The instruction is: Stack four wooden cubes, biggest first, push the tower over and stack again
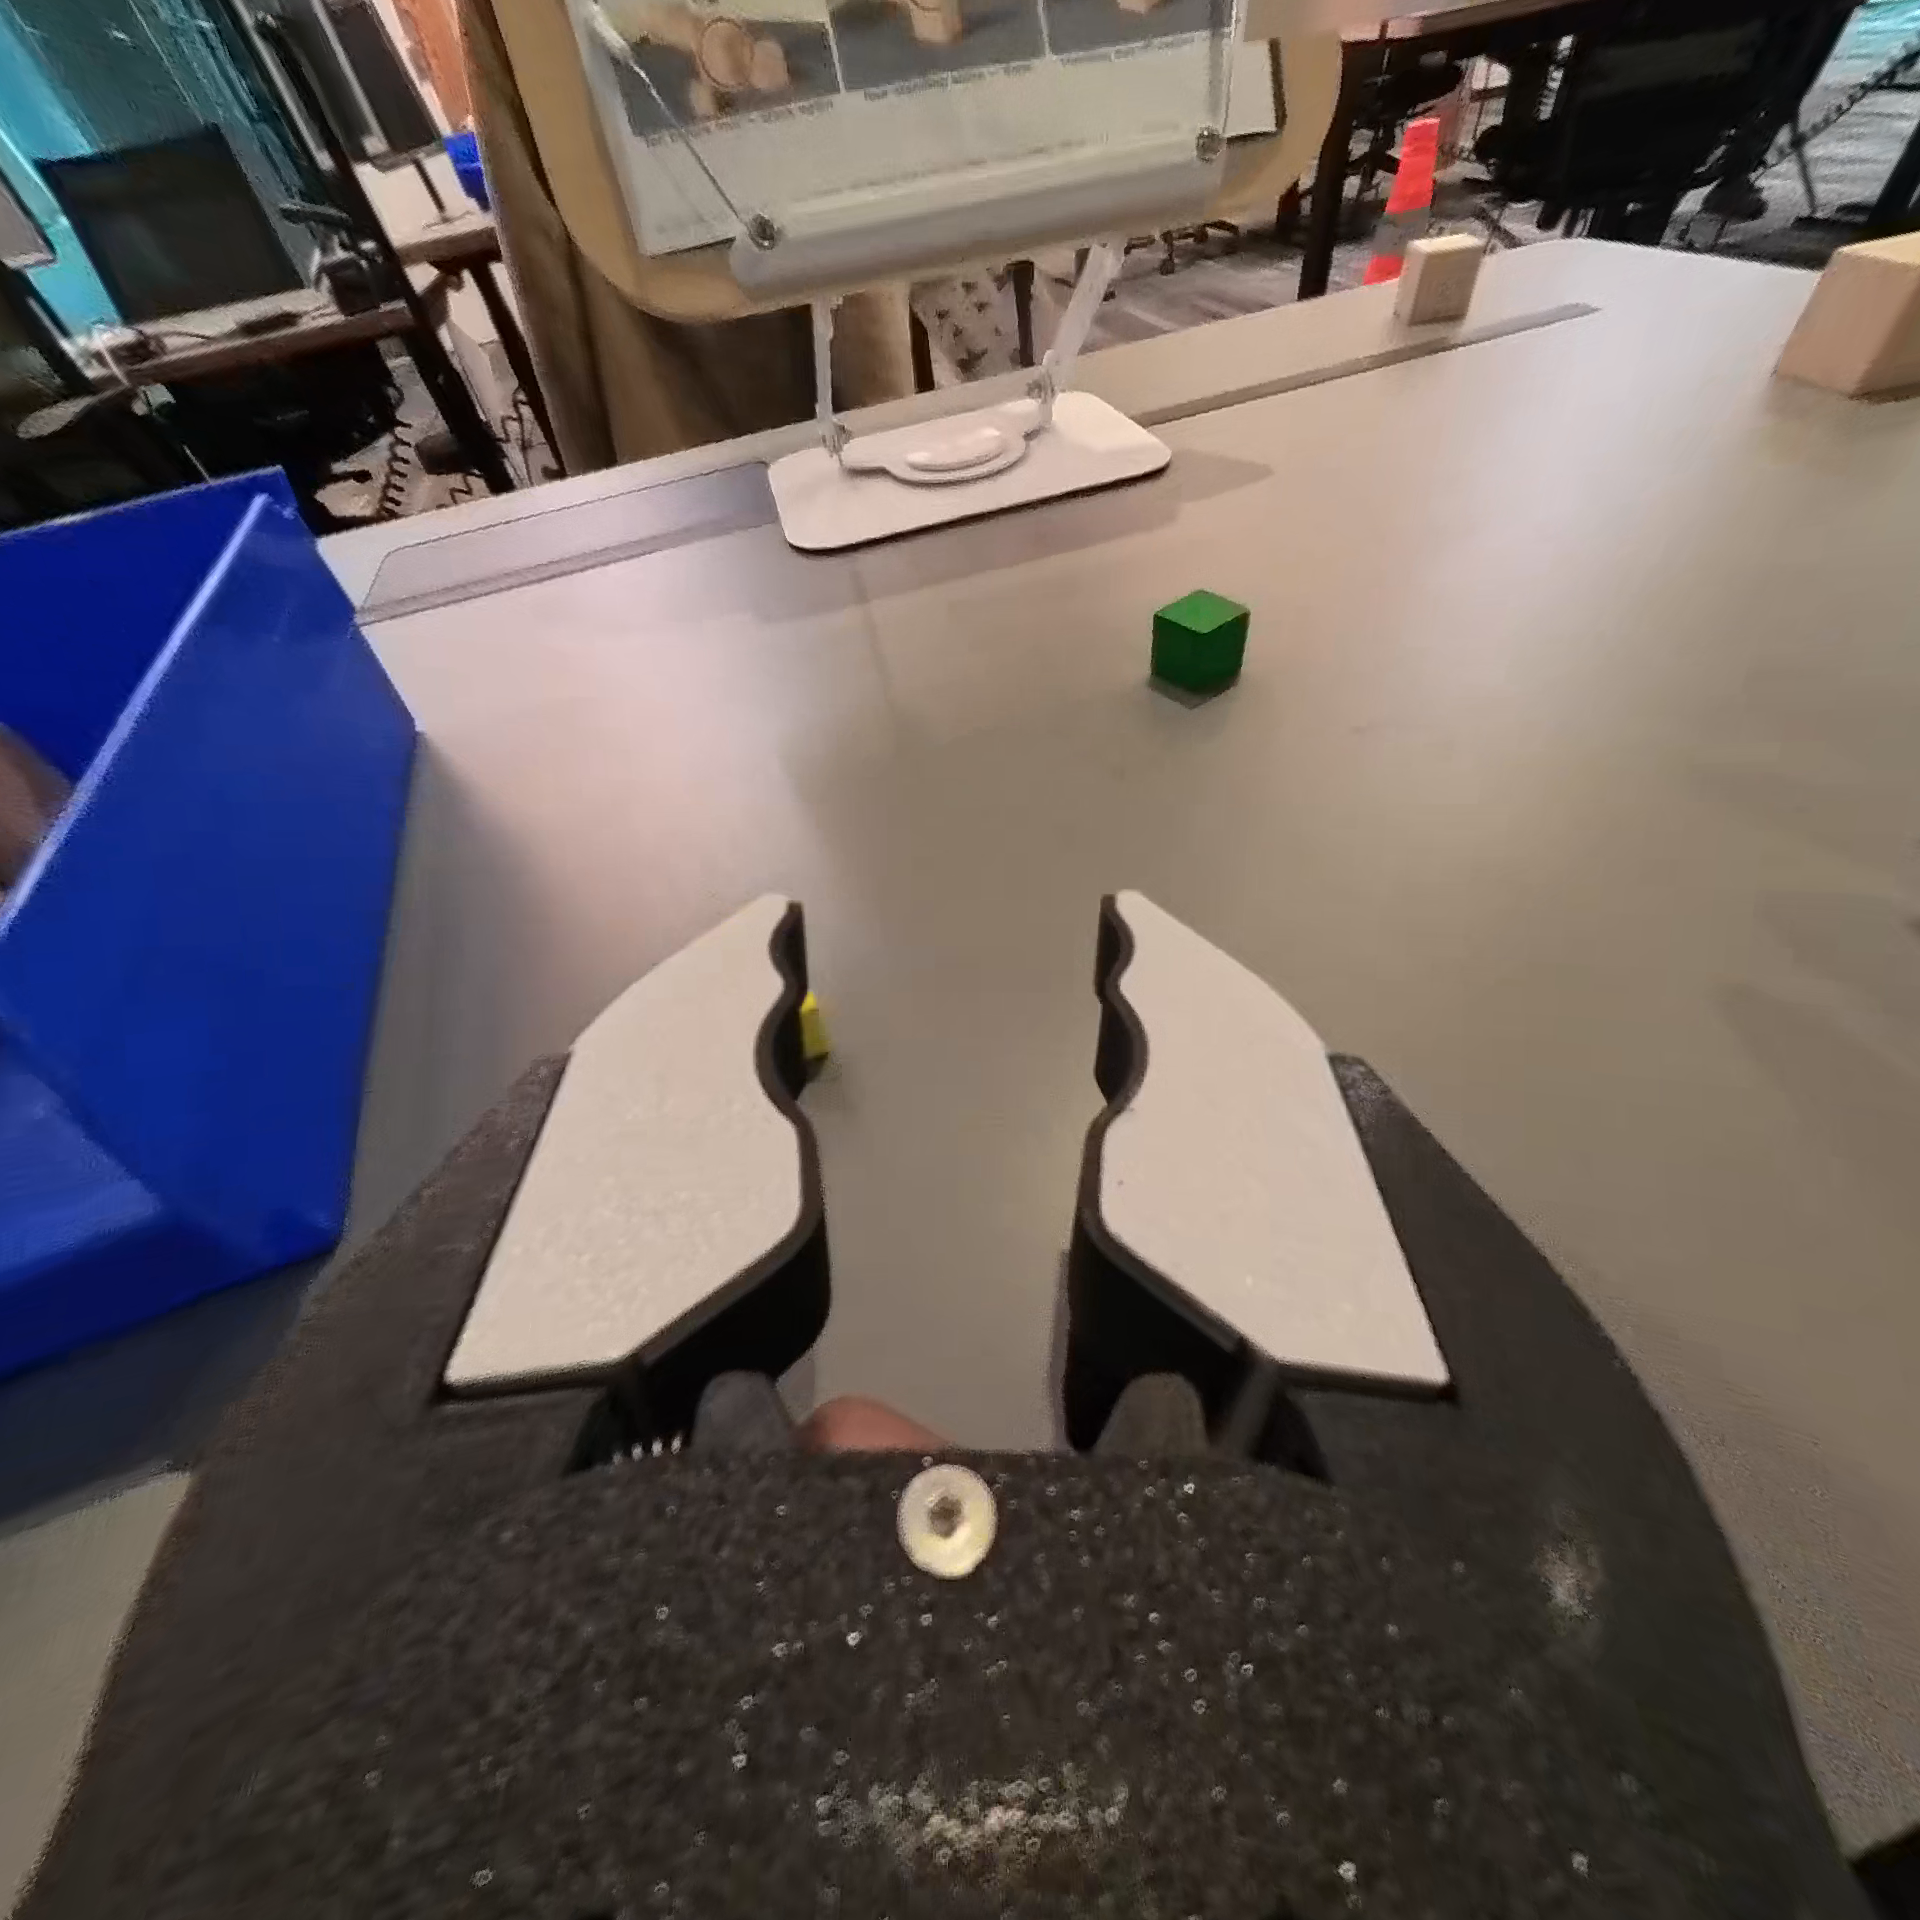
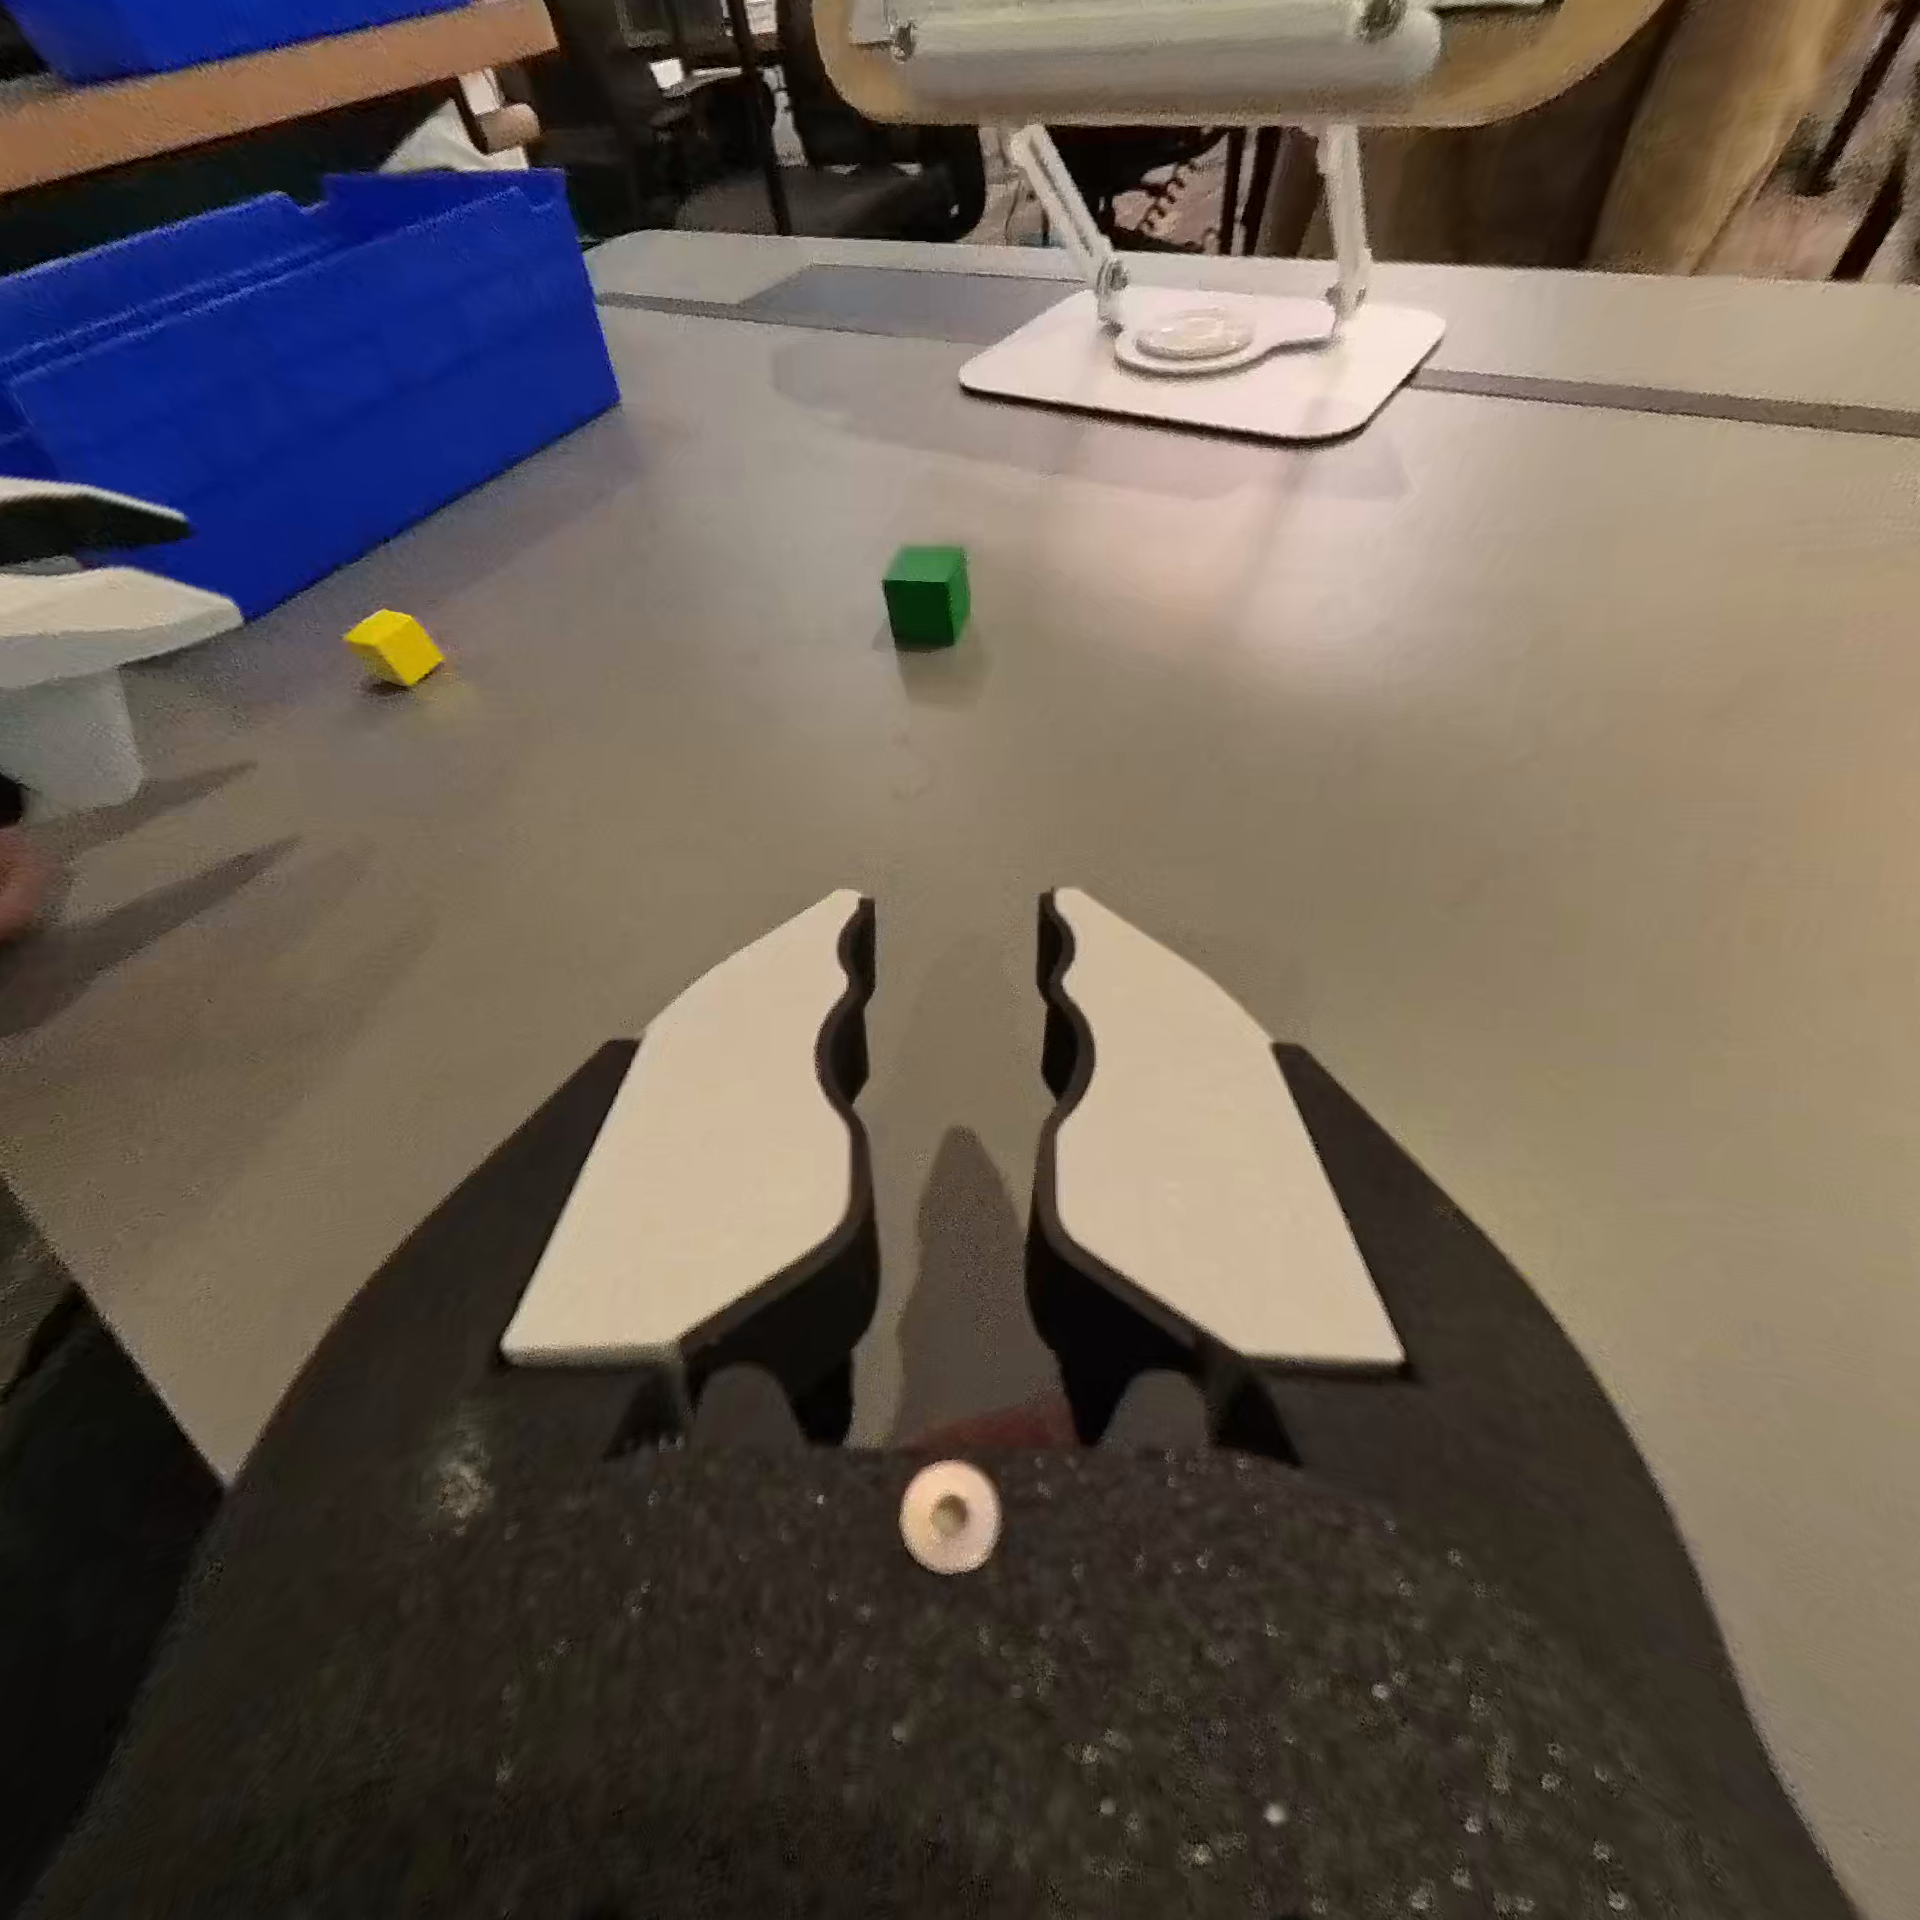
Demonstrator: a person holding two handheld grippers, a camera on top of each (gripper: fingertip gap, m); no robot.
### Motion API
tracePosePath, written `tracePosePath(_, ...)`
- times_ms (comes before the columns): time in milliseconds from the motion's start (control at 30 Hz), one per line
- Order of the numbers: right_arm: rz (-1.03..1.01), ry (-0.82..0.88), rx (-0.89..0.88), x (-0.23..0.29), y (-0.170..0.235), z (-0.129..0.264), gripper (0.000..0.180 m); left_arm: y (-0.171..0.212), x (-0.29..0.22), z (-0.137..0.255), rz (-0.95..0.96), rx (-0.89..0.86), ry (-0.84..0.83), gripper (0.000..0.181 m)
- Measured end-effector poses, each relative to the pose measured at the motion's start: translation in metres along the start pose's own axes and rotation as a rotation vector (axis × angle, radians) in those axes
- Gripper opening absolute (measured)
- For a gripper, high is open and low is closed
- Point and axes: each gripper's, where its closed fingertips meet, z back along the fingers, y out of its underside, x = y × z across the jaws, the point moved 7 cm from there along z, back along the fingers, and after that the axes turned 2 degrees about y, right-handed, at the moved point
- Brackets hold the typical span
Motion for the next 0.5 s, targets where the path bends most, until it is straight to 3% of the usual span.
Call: tracePosePath(500, 0.11, 0.039, 0.017, 0.012, 0.002, -0.001, 0.035, -0.001, 0.001, 0.019, 0.048, -0.066, -0.029, 0.052)
